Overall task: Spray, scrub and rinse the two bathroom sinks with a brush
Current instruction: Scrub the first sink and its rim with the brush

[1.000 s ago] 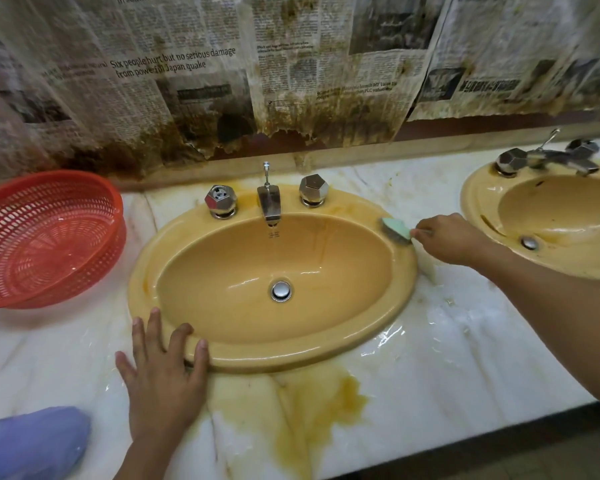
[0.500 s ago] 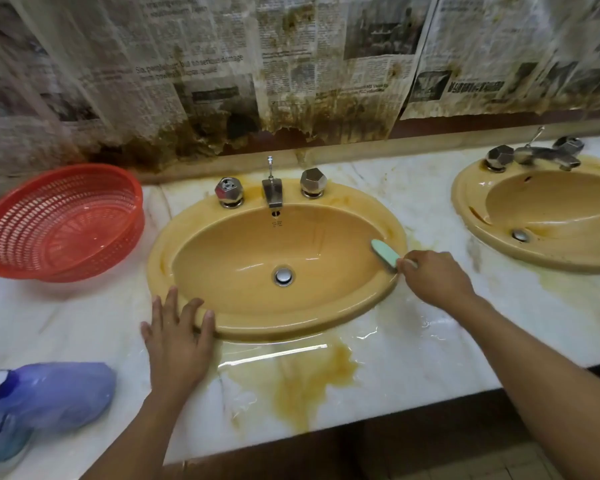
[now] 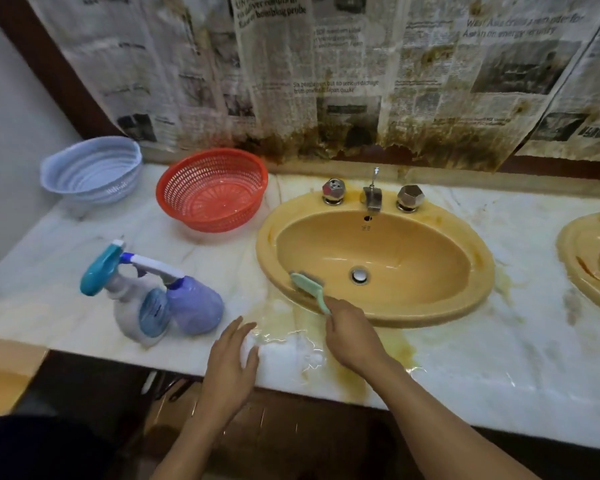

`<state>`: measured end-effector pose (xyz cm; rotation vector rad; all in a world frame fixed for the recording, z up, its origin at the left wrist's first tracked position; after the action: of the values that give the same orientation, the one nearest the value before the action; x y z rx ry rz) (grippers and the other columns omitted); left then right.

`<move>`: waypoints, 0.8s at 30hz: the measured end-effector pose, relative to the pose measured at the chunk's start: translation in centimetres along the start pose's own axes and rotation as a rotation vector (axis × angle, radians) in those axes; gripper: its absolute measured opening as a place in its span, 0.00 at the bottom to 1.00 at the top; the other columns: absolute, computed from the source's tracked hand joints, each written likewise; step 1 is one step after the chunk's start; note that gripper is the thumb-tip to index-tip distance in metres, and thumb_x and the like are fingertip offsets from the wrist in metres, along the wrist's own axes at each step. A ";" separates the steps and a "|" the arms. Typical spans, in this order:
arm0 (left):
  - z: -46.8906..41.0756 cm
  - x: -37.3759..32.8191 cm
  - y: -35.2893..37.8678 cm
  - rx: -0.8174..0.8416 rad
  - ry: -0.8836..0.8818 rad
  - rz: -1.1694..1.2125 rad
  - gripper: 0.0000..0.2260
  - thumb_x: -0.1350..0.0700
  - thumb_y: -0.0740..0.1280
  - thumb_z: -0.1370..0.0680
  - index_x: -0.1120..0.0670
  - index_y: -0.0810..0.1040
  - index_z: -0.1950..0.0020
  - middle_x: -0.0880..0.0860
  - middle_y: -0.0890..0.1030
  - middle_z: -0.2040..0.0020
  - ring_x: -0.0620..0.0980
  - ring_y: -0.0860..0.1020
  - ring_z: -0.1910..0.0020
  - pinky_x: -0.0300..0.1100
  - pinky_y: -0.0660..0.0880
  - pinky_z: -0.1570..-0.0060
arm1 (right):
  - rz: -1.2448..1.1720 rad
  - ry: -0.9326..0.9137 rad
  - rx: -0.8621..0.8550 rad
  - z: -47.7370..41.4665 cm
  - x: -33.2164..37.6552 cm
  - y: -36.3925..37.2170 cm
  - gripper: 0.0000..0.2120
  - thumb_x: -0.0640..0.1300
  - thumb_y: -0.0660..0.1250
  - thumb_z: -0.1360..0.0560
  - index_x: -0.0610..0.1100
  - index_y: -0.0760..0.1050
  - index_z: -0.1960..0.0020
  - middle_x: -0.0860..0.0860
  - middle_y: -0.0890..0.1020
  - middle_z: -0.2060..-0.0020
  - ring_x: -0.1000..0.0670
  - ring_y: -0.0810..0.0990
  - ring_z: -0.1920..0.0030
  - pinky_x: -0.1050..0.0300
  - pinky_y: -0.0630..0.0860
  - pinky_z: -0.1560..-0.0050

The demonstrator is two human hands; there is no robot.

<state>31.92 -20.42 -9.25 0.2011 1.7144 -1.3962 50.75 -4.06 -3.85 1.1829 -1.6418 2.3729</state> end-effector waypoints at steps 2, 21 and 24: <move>1.3 1.2 -1.0 -0.042 -0.046 0.004 0.19 0.52 0.66 0.17 0.43 0.71 0.26 0.48 0.68 0.22 0.50 0.66 0.24 0.56 0.64 0.24 | 0.053 -0.061 0.022 -0.5 2.3 1.3 0.23 0.35 0.58 0.22 0.46 0.71 0.28 0.44 0.80 0.46 0.41 0.80 0.46 0.49 0.76 0.50; 2.6 4.8 -2.5 -0.125 -0.127 -0.057 0.16 0.56 0.73 0.21 0.55 0.80 0.33 0.54 0.69 0.22 0.56 0.65 0.23 0.60 0.64 0.25 | 0.382 -0.174 0.101 -4.8 8.2 7.9 0.23 0.40 0.60 0.21 0.48 0.70 0.27 0.46 0.76 0.37 0.41 0.72 0.36 0.49 0.67 0.35; 2.2 4.1 -3.0 -0.068 -0.152 -0.125 0.18 0.53 0.71 0.20 0.52 0.77 0.30 0.53 0.67 0.21 0.54 0.64 0.22 0.54 0.63 0.23 | 0.265 -0.185 0.097 -4.0 6.6 7.0 0.22 0.44 0.61 0.20 0.49 0.70 0.25 0.46 0.76 0.36 0.41 0.72 0.35 0.48 0.69 0.34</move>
<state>28.79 -24.94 -9.90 -0.0500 1.6685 -1.4036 40.82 -6.46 -6.16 1.3120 -1.8645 2.5953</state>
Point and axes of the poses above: each hand's wrist, its own z-axis away from the middle knuckle, its own y-axis out of the palm, x = y × z, the point moved 2 cm from there along -z, towards the middle knuckle
